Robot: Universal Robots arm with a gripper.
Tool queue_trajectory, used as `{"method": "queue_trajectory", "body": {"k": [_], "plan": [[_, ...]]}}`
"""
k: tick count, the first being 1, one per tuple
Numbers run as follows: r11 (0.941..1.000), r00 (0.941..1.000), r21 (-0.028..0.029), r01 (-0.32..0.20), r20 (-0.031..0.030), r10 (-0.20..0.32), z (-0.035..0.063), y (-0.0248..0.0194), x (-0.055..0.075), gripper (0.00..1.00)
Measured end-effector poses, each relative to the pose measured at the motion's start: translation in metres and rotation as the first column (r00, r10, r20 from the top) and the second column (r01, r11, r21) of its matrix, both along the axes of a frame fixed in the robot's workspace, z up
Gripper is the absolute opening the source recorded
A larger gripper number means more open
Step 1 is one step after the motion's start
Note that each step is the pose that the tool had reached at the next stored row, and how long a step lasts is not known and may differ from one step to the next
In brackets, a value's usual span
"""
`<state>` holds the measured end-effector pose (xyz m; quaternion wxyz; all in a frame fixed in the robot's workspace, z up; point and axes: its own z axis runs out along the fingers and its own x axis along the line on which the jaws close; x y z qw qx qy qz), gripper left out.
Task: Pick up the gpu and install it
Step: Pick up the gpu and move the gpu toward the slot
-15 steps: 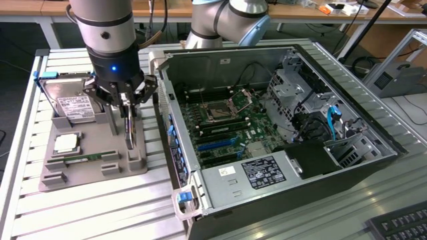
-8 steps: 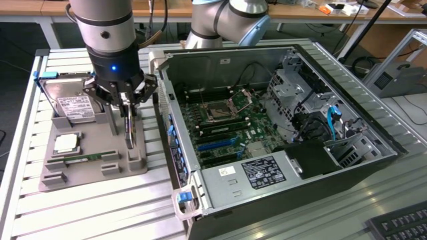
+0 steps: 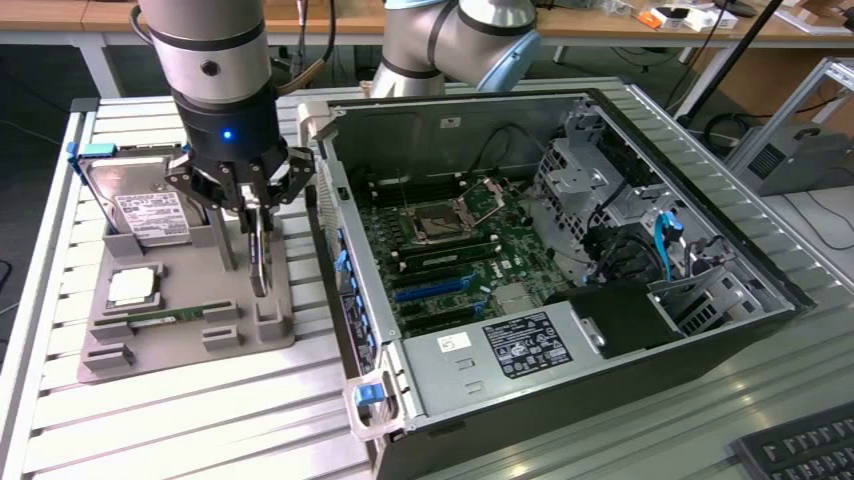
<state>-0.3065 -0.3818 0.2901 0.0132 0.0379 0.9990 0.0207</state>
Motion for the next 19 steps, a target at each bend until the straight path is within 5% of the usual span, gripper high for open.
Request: {"method": "queue_trajectory", "body": {"k": [19], "plan": [[1.0000,1.0000,0.0090,0.000,0.0000,0.000,0.0047,-0.0004,0.0000,0.27]]}}
